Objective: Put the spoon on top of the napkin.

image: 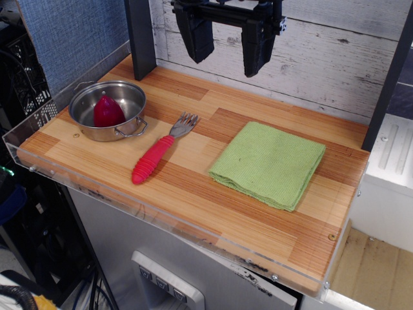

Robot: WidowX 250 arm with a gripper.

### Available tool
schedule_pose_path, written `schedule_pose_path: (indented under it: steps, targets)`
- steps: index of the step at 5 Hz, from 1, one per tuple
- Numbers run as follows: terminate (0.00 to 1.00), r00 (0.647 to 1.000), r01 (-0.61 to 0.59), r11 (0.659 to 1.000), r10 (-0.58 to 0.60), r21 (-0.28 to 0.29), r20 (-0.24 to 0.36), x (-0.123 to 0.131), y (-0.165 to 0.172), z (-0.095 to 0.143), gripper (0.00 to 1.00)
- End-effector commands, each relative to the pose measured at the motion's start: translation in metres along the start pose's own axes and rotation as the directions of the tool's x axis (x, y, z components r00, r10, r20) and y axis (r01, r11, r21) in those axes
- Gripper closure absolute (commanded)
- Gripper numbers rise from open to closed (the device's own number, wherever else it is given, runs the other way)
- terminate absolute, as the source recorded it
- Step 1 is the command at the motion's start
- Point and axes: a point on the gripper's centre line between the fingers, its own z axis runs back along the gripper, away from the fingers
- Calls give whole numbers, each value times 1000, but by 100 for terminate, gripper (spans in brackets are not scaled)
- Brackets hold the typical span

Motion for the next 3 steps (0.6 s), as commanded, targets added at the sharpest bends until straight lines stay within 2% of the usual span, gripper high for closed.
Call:
schedule_pose_path:
  steps: [1, 2, 3]
  targets:
    - [0, 1000, 0, 1000, 0, 0, 0, 0, 0, 0, 0]
    - [0, 999, -49, 998, 48, 40, 18, 9, 0, 17, 0]
    - [0, 994, -96, 995, 94, 34, 59, 7, 13, 33, 0]
